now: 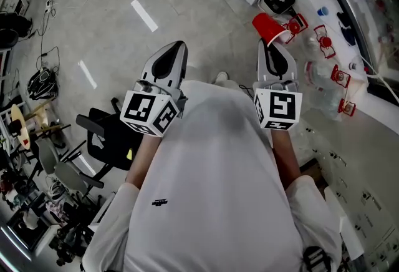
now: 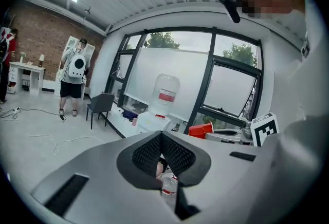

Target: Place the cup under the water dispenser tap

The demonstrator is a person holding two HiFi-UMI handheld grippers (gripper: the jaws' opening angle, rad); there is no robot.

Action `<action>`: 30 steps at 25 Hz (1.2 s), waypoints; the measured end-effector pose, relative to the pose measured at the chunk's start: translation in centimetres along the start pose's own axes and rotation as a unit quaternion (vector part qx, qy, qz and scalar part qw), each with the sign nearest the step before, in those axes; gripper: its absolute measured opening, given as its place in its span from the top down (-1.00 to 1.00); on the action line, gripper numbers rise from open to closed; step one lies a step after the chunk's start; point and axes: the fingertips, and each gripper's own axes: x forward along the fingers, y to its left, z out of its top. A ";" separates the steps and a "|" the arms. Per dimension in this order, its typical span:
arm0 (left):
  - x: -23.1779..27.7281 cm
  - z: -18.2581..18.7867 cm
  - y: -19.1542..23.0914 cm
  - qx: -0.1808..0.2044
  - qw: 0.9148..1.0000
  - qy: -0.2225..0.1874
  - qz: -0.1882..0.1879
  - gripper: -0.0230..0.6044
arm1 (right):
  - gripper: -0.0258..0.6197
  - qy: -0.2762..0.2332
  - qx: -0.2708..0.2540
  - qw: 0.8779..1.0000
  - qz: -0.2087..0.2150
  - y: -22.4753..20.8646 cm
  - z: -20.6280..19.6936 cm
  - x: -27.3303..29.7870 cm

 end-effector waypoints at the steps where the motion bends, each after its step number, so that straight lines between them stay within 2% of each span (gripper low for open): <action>1: 0.3 0.2 -0.3 0.004 1.000 0.001 -0.004 0.93 | 0.83 0.002 0.001 1.000 -0.003 -0.5 -0.1 -0.1; 5: 1.9 1.0 -0.9 0.015 1.000 0.008 -0.019 0.93 | 0.83 0.005 0.005 1.000 -0.017 -2.4 -0.4 0.1; 11: 5.5 1.6 0.6 0.014 0.999 0.015 -0.037 0.93 | 0.83 0.016 0.012 0.999 -0.034 -3.7 -0.8 2.8; 22: 15.5 7.2 7.8 0.001 0.998 0.024 -0.062 0.93 | 0.83 0.042 0.020 0.997 -0.054 -5.9 2.2 13.8; 30: 22.4 10.9 13.1 -0.008 0.994 0.045 -0.096 0.93 | 0.83 0.057 0.029 0.995 -0.082 -7.2 5.0 21.8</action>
